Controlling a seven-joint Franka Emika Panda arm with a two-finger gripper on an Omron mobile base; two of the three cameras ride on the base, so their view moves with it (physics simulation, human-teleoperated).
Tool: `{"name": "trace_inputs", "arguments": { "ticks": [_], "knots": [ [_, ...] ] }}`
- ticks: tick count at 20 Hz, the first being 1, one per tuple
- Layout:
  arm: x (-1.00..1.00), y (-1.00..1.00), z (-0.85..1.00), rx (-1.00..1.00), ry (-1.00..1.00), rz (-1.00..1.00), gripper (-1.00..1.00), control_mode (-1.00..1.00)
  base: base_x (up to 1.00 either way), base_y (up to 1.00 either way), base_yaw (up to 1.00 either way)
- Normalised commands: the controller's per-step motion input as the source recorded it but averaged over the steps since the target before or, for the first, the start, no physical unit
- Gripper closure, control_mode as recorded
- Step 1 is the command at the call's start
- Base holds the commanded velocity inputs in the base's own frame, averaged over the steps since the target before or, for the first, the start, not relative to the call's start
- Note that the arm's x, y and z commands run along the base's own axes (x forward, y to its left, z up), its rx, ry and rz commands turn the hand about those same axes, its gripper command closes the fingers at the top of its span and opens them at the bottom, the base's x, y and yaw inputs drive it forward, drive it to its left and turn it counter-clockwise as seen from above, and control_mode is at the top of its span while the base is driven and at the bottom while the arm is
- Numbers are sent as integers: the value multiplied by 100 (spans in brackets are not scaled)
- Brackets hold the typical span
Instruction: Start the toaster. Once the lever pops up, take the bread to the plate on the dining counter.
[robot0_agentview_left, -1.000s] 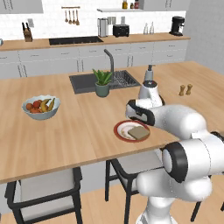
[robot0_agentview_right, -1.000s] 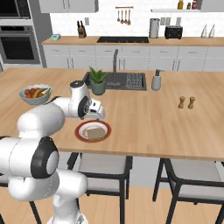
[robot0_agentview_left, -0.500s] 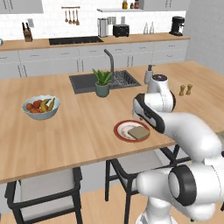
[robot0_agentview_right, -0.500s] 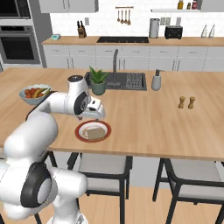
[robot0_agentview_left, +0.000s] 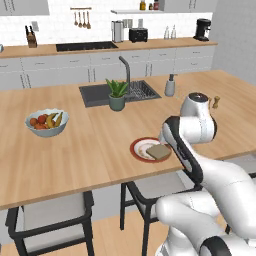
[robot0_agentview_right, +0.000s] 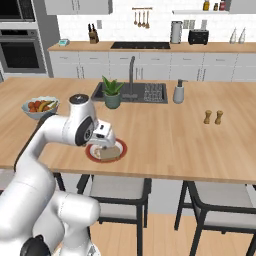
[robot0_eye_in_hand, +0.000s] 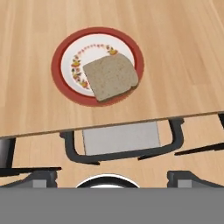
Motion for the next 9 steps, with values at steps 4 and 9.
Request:
{"name": "trace_inputs", "arguments": {
  "ticks": [4,9],
  "knots": [
    [-46,-3,7,3,-7,3,-100,-100,0,0,0],
    [-9,0,46,9,-11,0,-100,-100,0,0,0]
  ]
}}
